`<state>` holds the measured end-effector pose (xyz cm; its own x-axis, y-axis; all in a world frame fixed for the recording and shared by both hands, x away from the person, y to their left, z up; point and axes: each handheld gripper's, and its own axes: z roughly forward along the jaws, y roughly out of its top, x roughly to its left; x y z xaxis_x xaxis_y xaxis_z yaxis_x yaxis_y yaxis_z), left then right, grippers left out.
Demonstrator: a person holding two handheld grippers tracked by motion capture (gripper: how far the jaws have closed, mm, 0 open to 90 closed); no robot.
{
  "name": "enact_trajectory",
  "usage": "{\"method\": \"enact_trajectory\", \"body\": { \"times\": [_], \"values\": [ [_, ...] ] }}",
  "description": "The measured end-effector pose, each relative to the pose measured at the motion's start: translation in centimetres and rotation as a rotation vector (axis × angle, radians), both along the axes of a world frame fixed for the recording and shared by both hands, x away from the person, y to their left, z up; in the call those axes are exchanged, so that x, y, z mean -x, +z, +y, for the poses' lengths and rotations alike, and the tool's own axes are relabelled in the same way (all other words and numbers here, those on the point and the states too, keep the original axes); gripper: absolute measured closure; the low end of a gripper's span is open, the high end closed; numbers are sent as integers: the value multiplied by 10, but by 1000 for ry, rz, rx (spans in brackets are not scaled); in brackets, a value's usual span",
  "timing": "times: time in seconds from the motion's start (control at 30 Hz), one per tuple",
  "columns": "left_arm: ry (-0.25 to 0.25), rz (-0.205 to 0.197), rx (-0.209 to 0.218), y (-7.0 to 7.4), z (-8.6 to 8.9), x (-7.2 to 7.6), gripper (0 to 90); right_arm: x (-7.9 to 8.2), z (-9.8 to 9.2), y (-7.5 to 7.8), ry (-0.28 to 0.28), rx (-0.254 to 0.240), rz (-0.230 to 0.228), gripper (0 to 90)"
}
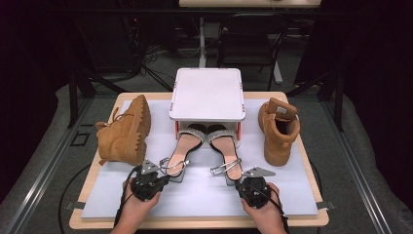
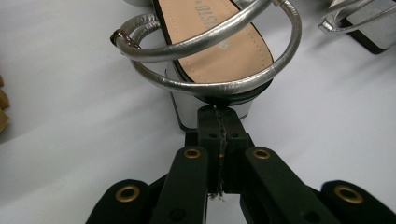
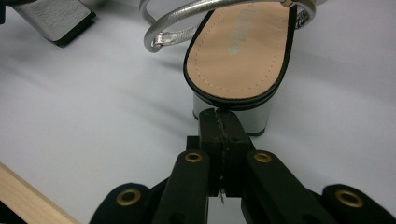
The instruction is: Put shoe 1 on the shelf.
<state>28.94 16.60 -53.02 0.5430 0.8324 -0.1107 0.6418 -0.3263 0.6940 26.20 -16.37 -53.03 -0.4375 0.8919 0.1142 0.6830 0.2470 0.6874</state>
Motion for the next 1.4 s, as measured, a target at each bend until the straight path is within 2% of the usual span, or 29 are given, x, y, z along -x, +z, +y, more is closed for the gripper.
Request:
{"method": "enact_trajectory", "body": {
  "times": [0.07, 0.4, 0.7, 0.87, 1.03, 1.17, 1.2, 1.37, 1.4],
  "values": [
    [1, 2, 2, 0, 0, 0, 900, 0, 0, 1, 2, 7, 1, 900],
    [0, -6, 7, 4, 0, -3, 900, 1, 0, 5, -17, -26, -16, 900],
    [-3, -14, 17, 7, -3, -9, 900, -2, 4, 7, -15, -30, -34, 900],
    [0, -16, 22, 8, -7, -15, 900, -9, 7, 9, -17, -13, -58, 900],
    [-7, -13, 18, 8, -15, -21, 900, -18, 7, 11, -26, -37, -53, 900],
    [-2, -13, 18, 8, -20, -27, 900, -20, 12, 10, 0, -8, -54, 900],
    [0, -11, 22, 9, -21, -29, 900, -21, 14, 10, 2, -16, -57, 900],
    [-1, -15, 38, 13, -28, -35, 900, -28, 19, 15, -4, -2, -84, 900],
    [-3, -19, 29, 13, -30, -36, 900, -30, 19, 16, -5, 4, -81, 900]
  ]
}}
